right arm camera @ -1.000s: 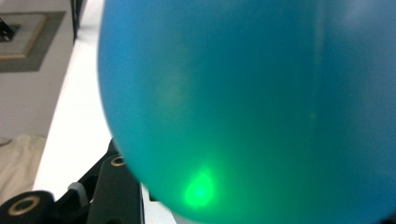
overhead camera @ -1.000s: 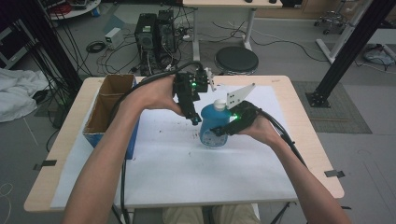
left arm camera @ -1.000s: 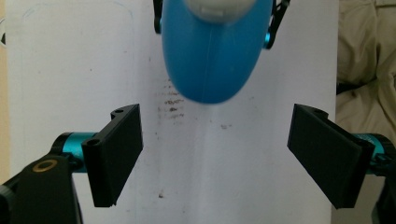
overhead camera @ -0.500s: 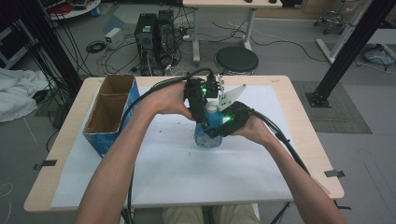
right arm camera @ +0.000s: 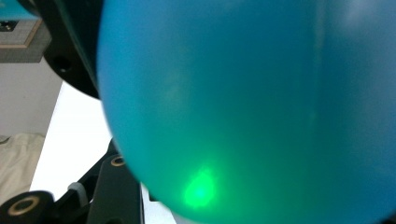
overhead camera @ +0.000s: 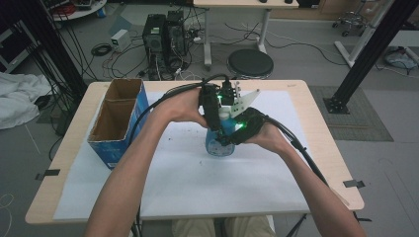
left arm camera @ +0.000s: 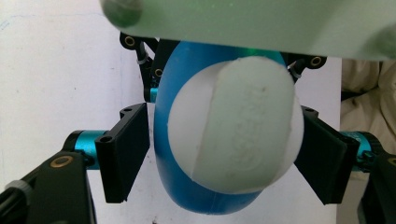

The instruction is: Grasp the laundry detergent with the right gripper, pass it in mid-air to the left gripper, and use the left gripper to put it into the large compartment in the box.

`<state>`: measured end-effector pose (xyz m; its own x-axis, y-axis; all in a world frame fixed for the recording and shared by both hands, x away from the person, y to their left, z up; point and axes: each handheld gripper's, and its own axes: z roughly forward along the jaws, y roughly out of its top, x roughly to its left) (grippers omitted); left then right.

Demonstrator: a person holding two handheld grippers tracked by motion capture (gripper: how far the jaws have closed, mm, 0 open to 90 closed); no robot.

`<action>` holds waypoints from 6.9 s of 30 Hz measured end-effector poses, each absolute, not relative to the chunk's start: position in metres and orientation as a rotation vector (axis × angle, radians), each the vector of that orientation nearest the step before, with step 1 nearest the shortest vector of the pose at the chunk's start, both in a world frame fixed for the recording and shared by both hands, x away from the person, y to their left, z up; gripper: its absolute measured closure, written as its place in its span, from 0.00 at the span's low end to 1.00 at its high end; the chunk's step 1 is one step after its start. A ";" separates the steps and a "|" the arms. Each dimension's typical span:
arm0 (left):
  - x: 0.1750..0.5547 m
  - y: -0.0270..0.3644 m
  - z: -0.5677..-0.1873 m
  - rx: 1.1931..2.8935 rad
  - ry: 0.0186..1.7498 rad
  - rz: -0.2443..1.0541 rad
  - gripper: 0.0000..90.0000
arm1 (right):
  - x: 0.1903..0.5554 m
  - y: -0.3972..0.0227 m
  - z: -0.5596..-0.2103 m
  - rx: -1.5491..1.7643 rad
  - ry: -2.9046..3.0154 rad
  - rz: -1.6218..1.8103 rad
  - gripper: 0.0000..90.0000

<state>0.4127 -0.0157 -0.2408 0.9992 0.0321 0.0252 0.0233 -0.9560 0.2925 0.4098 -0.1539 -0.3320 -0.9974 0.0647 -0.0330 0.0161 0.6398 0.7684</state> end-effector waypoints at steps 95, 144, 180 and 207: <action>0.406 0.043 -0.206 2.814 0.238 0.054 0.42 | 0.403 -0.174 -0.324 0.130 2.836 1.169 0.25; 0.424 0.249 -0.114 2.725 1.023 0.191 0.42 | 0.401 -0.251 -0.337 0.463 2.811 0.748 0.15; 0.432 0.252 -0.236 2.889 0.915 0.085 0.42 | 0.391 -0.246 -0.364 0.472 2.846 0.681 0.15; 0.429 0.251 -0.271 2.947 0.801 0.089 0.42 | 0.387 -0.246 -0.373 0.476 2.852 0.679 0.15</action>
